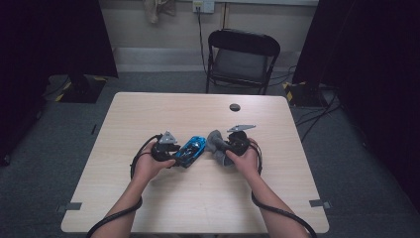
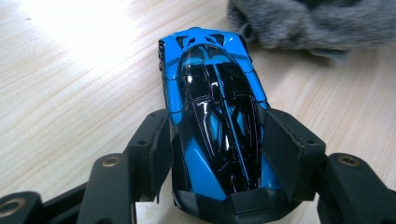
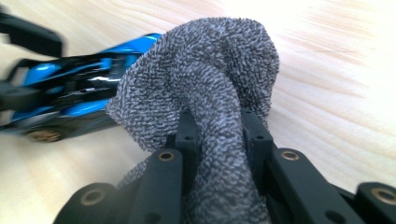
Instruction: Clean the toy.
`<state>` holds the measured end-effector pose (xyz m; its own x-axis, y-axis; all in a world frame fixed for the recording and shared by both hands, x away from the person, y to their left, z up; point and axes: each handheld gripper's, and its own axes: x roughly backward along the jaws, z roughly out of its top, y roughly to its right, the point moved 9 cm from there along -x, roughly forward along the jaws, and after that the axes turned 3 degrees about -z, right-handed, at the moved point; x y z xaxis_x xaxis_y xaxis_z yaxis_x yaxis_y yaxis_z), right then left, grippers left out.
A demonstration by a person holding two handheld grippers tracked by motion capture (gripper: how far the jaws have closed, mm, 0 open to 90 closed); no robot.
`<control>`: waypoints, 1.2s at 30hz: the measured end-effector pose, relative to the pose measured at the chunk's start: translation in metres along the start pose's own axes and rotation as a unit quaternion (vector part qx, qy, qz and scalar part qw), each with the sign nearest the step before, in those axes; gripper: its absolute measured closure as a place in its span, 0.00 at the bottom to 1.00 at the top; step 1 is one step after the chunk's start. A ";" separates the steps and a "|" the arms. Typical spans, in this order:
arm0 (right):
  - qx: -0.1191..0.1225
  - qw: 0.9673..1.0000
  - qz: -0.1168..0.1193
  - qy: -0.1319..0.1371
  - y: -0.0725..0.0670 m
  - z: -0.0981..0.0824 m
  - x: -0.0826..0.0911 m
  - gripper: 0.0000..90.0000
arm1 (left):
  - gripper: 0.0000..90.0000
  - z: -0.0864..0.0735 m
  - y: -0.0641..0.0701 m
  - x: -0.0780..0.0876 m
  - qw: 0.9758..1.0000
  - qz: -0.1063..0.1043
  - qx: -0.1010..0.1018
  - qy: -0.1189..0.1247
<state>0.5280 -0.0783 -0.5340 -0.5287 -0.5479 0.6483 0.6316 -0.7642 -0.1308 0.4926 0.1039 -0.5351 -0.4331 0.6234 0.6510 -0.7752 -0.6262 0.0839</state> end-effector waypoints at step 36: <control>0.050 0.997 0.066 -0.007 -0.048 -0.021 0.038 0.79 | 0.29 0.008 0.014 0.010 1.000 -0.009 0.009 -0.004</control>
<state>0.4652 -0.0695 -0.5184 -0.4297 -0.6354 0.6416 0.7484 -0.6482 -0.1407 0.4810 0.0972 -0.5218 -0.4157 0.6311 0.6549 -0.7747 -0.6230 0.1086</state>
